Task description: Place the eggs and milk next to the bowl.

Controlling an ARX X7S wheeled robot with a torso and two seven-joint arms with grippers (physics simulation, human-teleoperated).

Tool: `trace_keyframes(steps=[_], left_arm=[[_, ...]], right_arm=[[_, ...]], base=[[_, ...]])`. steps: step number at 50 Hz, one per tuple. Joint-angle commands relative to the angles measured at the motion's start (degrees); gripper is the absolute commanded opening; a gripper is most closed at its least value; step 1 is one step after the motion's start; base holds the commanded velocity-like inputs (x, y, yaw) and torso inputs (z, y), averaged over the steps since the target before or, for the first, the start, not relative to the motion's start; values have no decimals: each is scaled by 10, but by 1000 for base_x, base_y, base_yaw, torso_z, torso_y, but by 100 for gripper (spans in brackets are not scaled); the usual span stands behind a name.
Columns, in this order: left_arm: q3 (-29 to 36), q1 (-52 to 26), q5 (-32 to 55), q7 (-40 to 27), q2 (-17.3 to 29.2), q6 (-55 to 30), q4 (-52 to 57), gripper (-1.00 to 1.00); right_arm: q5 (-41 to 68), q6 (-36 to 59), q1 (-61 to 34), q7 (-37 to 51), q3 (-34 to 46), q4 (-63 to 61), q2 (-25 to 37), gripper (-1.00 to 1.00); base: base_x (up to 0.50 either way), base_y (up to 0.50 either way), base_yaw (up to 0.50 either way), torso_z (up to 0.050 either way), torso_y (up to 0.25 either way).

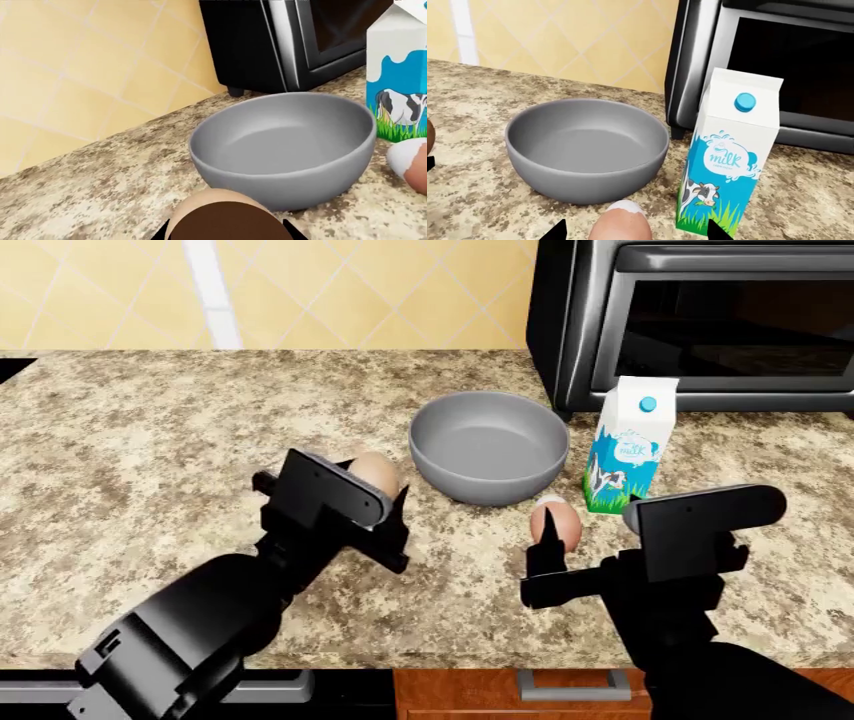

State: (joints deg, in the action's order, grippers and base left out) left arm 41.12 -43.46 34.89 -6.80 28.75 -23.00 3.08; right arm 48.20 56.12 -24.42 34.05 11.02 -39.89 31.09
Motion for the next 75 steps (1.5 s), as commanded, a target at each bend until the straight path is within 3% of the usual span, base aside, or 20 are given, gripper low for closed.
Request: trace_keyframes(steps=[1, 41, 63, 64, 75], left_arm=[[15, -27, 11, 29, -22, -12, -60, -100], [45, -80, -20, 60, -88, -11, -214, -100], [56, -76, -26, 59, -91, -13, -223, -100], [57, -76, -28, 59, -91, -14, -223, 100], [61, -74, -31, 58, -85, -15, -216, 100]], right_arm=[[4, -1, 1, 3, -3, -4, 2, 100], [7, -11, 3, 1, 4, 0, 6, 100], [11, -13, 4, 7, 4, -3, 9, 100], [12, -12, 4, 7, 4, -3, 9, 100], [14, -11, 1, 9, 7, -4, 9, 100]], base=[[0, 0, 0, 0, 0], [0, 0, 0, 0, 0], [0, 0, 0, 0, 0], [0, 0, -3, 0, 0], [0, 0, 0, 0, 0]])
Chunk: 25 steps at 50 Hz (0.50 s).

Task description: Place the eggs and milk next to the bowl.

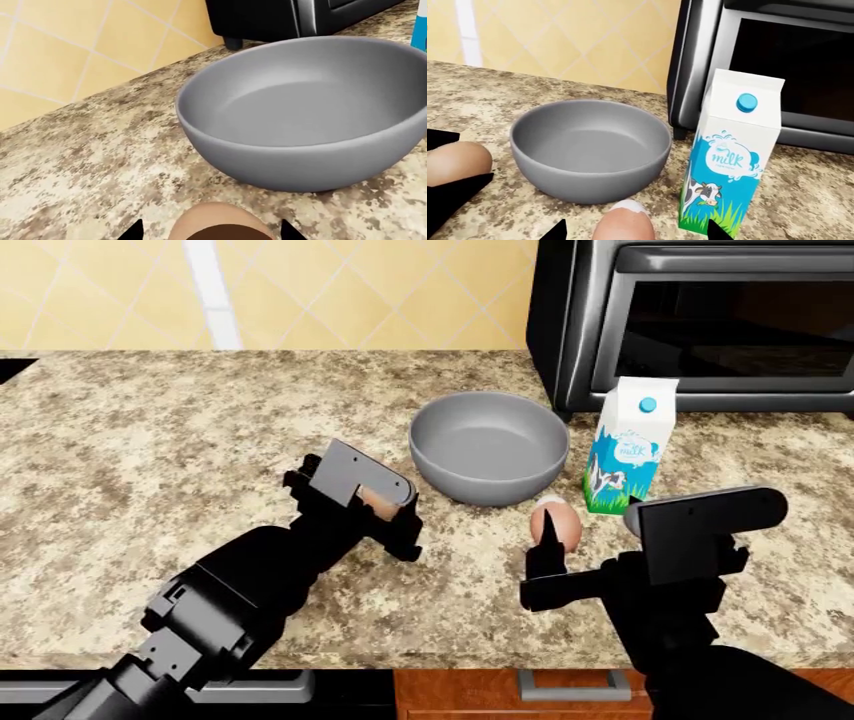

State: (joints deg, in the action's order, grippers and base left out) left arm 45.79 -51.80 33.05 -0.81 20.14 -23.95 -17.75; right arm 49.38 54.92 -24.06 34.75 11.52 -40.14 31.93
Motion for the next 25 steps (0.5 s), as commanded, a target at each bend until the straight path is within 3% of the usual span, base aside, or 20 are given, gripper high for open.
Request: trace_keyframes(steps=[1, 21, 25], left_arm=[[15, 9, -12, -2, 1, -5, -7, 100], [14, 16, -7, -5, 11, -9, 11, 100], [1, 32, 3, -23, 35, -8, 64, 100]], right_arm=[[3, 2, -3, 3, 2, -2, 1, 100], [7, -2, -1, 4, 2, -3, 4, 100], [5, -4, -1, 3, 4, -2, 4, 100]], base=[[0, 0, 0, 0, 0], [0, 0, 0, 0, 0], [0, 0, 0, 0, 0]])
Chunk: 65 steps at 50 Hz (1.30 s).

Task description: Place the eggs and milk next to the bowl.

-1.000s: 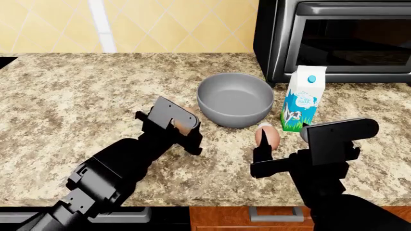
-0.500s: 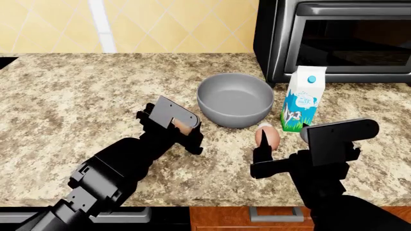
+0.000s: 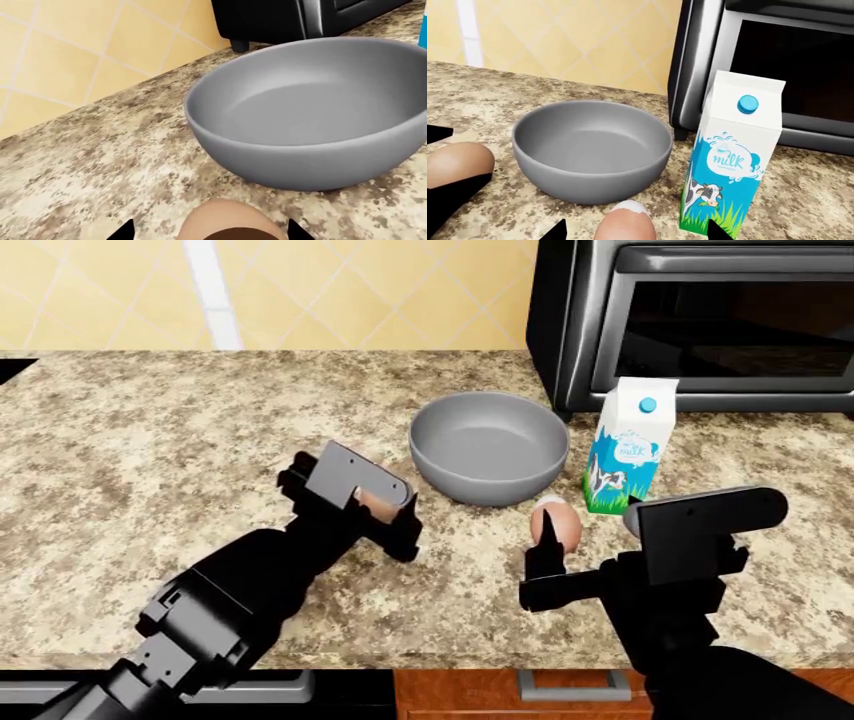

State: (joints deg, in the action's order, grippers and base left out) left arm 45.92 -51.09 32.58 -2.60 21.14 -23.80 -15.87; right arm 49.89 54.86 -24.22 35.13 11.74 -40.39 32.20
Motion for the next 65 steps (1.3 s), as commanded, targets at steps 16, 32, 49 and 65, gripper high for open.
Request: trace_keyframes(steps=[16, 32, 49, 65], left_arm=[[-48, 46, 47, -36, 63, -4, 125, 100], [-149, 151, 116, -169, 128, 27, 294, 100], [-226, 237, 105, -291, 160, 95, 444, 100], [-273, 268, 123, -307, 175, 143, 497, 100]], right_arm=[[4, -1, -2, 4, 5, -2, 2, 100], [-2, -35, 7, -5, -8, -7, 0, 100], [-9, -97, 49, -2, -60, -55, 14, 100], [-13, -150, 91, 10, -111, -112, 22, 100]], base=[[0, 0, 0, 0, 0], [0, 0, 0, 0, 0], [0, 0, 0, 0, 0], [0, 0, 0, 0, 0]])
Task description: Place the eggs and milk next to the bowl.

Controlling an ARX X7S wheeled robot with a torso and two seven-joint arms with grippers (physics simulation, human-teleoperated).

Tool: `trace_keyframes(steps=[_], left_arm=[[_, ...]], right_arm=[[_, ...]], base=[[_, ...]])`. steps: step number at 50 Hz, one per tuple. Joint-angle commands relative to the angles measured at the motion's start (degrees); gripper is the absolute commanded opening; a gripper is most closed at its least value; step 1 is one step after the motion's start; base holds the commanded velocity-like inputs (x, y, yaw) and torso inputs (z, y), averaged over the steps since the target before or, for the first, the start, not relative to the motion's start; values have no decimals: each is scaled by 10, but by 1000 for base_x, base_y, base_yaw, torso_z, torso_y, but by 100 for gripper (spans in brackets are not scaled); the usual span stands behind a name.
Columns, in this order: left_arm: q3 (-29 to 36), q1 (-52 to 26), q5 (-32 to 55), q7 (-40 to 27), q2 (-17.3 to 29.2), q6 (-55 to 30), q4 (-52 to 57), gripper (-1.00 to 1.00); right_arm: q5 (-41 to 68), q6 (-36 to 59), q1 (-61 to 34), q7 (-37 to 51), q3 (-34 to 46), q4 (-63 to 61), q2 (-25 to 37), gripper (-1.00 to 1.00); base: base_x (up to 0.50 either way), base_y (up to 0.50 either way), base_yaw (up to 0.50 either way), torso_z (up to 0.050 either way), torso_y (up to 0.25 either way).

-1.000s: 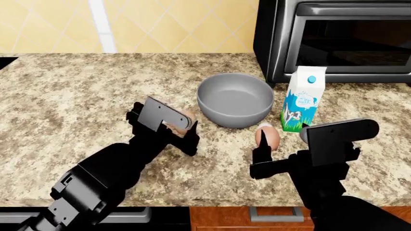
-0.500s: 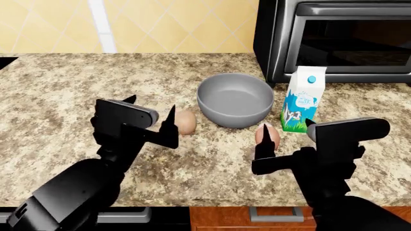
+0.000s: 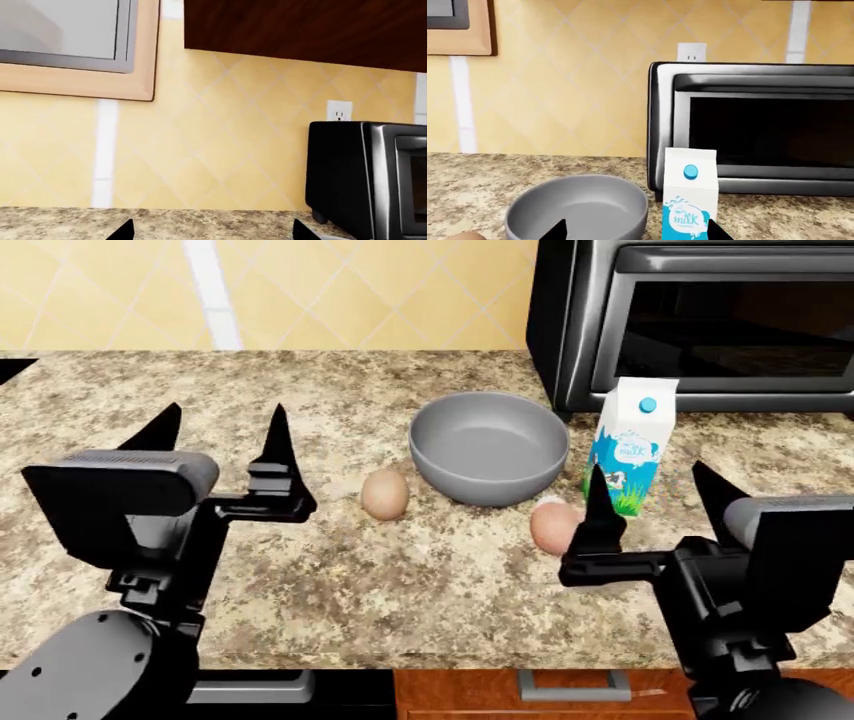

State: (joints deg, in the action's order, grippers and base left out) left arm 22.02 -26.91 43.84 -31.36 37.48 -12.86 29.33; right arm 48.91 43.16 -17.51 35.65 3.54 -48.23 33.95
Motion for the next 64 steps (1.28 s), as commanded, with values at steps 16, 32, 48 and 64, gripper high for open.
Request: trace_keyframes(steps=[16, 32, 48, 64], left_arm=[[-84, 66, 32, -11, 11, 110, 90, 100], [-134, 108, 56, -3, 19, 177, 146, 100], [-169, 140, 62, 5, 14, 230, 178, 100], [-194, 172, 67, 18, 12, 273, 210, 100]], right_arm=[[-43, -125, 74, -19, -70, -83, -1, 100], [-72, -216, 120, -45, -91, -108, -8, 100], [-110, -355, 158, -8, -43, -115, 60, 100], [-153, -489, 192, 55, 8, -114, 137, 100]], base=[[0, 0, 0, 0, 0], [0, 0, 0, 0, 0], [0, 0, 0, 0, 0], [0, 0, 0, 0, 0]])
